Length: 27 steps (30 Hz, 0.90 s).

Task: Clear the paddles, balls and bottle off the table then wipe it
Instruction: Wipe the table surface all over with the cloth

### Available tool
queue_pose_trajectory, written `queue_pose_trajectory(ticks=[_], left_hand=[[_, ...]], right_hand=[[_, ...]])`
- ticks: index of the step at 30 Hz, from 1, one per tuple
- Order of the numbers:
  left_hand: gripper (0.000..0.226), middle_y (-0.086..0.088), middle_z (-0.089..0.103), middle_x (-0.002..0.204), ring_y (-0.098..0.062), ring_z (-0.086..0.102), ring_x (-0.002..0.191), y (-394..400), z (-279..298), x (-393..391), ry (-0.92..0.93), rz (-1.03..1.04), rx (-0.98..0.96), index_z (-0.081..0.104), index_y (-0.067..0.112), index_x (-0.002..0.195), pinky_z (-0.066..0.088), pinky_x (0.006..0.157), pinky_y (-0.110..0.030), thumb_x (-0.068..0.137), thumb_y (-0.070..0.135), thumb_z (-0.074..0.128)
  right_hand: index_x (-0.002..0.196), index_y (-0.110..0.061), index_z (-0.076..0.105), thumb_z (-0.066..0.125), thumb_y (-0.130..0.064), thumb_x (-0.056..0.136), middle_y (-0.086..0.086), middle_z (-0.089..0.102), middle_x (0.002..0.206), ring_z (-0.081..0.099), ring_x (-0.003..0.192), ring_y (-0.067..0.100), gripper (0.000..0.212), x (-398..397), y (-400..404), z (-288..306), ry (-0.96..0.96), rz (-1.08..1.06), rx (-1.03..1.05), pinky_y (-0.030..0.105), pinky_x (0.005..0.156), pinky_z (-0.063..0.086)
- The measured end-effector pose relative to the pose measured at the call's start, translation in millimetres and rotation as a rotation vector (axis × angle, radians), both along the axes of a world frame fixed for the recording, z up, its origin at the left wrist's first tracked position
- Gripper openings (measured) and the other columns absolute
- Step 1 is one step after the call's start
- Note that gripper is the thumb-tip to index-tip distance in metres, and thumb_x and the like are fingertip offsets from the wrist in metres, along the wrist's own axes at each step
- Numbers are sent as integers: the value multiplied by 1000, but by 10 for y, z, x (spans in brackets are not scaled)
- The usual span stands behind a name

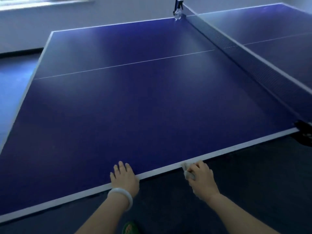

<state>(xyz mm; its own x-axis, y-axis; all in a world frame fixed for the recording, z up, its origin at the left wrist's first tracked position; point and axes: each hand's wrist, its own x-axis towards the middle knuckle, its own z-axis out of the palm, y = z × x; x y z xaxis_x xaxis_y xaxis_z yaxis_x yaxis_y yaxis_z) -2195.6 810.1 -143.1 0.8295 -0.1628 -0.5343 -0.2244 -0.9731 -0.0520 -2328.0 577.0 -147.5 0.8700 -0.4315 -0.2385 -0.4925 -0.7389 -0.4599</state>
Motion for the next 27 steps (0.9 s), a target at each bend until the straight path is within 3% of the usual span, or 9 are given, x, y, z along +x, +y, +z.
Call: queue_pose_trajectory(ticks=[5,8,14,19,23,27], left_hand=[[54,-6,17,160,-29,13,148,-849,159,-366,-7,-244,-125,27,19,149,12,121,-47,102,42,39],[46,-4,33,150,-24,30,140,-1348,270,-549,-25,-317,-194,37,20,142,23,117,-41,101,40,40],[33,-2,53,124,-19,55,109,-2278,436,-946,42,-469,-287,49,18,125,46,95,-33,102,38,41],[36,-3,52,129,-21,56,112,-3012,478,-1322,130,-614,-308,49,17,131,47,96,-36,102,37,40],[37,-5,51,132,-24,53,117,-3666,529,-1608,149,-747,-310,47,16,132,43,98,-38,103,36,38],[37,-6,53,132,-26,54,117,-4351,560,-1854,210,-845,-320,48,15,132,42,100,-39,103,35,37]], right_hand=[[94,-34,61,59,-22,90,-14,42,101,44,93,9,13,-405,-568,144,61,-70,85,34,83,51],[93,-35,61,59,-28,89,-14,43,103,45,96,10,8,-611,-919,232,34,-112,117,33,87,49],[94,-36,59,63,-35,88,-14,43,103,42,99,9,7,-1091,-1596,413,-17,-236,128,27,85,33],[90,-37,56,64,-36,88,-15,43,103,43,101,7,8,-1617,-2119,533,-17,-349,97,28,88,27],[90,-36,57,62,-39,88,-14,44,103,43,101,8,6,-2039,-2573,571,23,-439,63,32,96,31],[89,-35,55,58,-37,91,-12,46,104,43,99,9,4,-2344,-3060,615,82,-504,43,33,94,33]])
